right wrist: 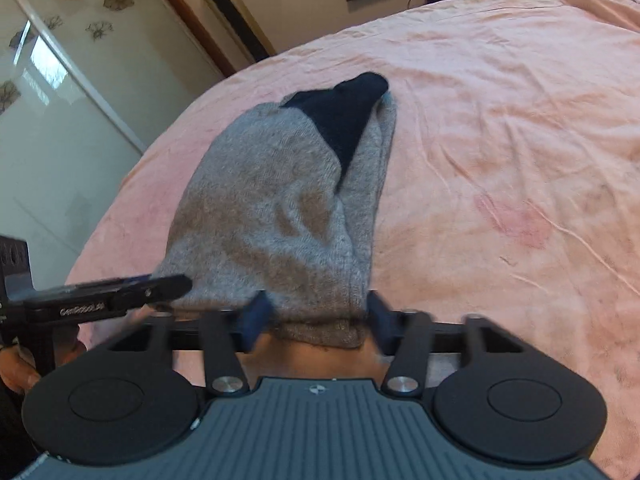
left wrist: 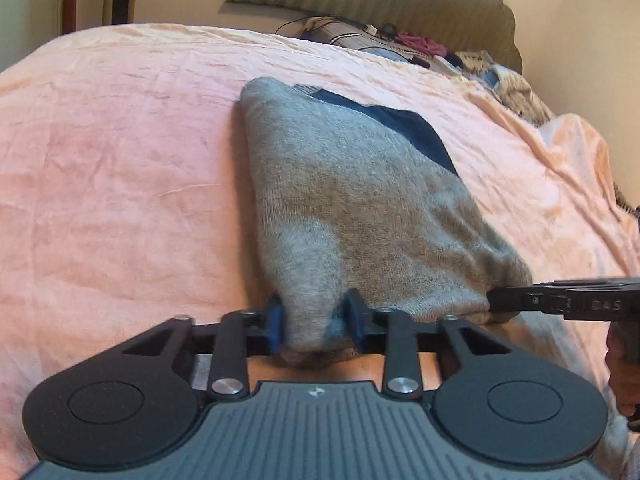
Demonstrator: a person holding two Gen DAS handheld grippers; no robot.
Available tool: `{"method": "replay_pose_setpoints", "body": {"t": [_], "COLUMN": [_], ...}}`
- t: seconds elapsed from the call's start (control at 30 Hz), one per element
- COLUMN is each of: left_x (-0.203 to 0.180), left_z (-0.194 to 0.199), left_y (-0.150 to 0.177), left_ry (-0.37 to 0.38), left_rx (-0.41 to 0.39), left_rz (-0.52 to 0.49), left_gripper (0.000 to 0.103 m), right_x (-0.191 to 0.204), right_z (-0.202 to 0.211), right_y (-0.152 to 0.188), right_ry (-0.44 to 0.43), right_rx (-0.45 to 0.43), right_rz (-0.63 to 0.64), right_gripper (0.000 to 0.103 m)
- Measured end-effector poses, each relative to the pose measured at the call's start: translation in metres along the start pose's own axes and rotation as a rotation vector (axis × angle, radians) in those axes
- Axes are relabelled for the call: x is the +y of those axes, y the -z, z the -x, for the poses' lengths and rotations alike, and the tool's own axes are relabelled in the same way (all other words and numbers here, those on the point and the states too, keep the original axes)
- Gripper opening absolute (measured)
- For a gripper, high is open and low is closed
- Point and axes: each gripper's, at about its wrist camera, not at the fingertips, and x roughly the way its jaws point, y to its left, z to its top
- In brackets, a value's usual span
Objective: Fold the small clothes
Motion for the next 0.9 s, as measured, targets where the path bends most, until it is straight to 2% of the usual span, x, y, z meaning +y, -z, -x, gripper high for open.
{"method": "replay_pose_setpoints", "body": {"t": [0.03, 0.1, 0.2, 0.23, 0.3, 0.33, 0.37, 0.4, 0.43, 0.5, 0.57, 0.63, 0.7, 0.8, 0.87, 0.9], "left_x": [-0.001, -0.001, 0.001, 0.002, 0.005, 0.006, 0.005, 0.006, 0.006, 0.009, 0.010, 0.010, 0.011, 0.014, 0.016, 0.016], "left_z": [0.001, 0.008, 0.012, 0.011, 0.011, 0.011, 0.011, 0.011, 0.011, 0.010, 0.009, 0.009, 0.010, 0.011, 0.010, 0.010], "left_y": [0.000, 0.000, 0.003, 0.005, 0.006, 0.005, 0.005, 0.005, 0.005, 0.005, 0.005, 0.005, 0.007, 0.010, 0.010, 0.010], "left_ry": [-0.005, -0.020, -0.037, -0.035, -0.027, -0.025, -0.025, -0.024, -0.021, -0.010, -0.004, -0.001, 0.005, 0.017, 0.023, 0.026], "left_rx": [0.002, 0.004, 0.007, 0.004, 0.000, 0.001, 0.000, -0.002, -0.003, -0.004, -0.003, -0.005, -0.011, -0.026, -0.030, -0.031], "left_rz": [-0.007, -0.034, -0.071, -0.068, -0.048, -0.041, -0.041, -0.045, -0.048, -0.040, -0.033, -0.035, -0.038, -0.033, -0.028, -0.029], "left_gripper": [0.018, 0.014, 0.013, 0.014, 0.014, 0.014, 0.014, 0.014, 0.014, 0.014, 0.015, 0.015, 0.015, 0.015, 0.015, 0.015], "right_x": [0.004, 0.007, 0.002, 0.001, -0.005, -0.007, -0.009, -0.011, -0.012, -0.011, -0.005, 0.004, 0.012, 0.016, 0.019, 0.021], "right_z": [0.003, 0.013, 0.019, 0.013, 0.013, 0.016, 0.019, 0.024, 0.032, 0.046, 0.045, 0.035, 0.026, 0.013, -0.002, -0.013], "right_y": [-0.001, -0.004, -0.004, 0.000, 0.005, 0.002, -0.001, -0.006, -0.013, -0.030, -0.052, -0.073, -0.094, -0.119, -0.129, -0.131], "right_ry": [0.018, 0.049, 0.102, 0.142, 0.123, 0.109, 0.095, 0.086, 0.075, 0.044, 0.006, 0.007, 0.011, -0.028, -0.045, -0.033], "right_rx": [-0.001, -0.014, -0.005, 0.021, -0.009, -0.001, 0.004, -0.013, -0.057, -0.141, -0.174, -0.184, -0.192, -0.204, -0.177, -0.157], "right_rz": [0.055, 0.102, 0.150, 0.175, 0.176, 0.149, 0.122, 0.095, 0.069, 0.022, 0.005, 0.043, 0.055, 0.036, 0.033, 0.043], "right_gripper": [0.019, 0.015, 0.011, 0.004, 0.005, 0.010, 0.020, 0.027, 0.039, 0.048, 0.058, 0.064, 0.065, 0.069, 0.079, 0.079]}}
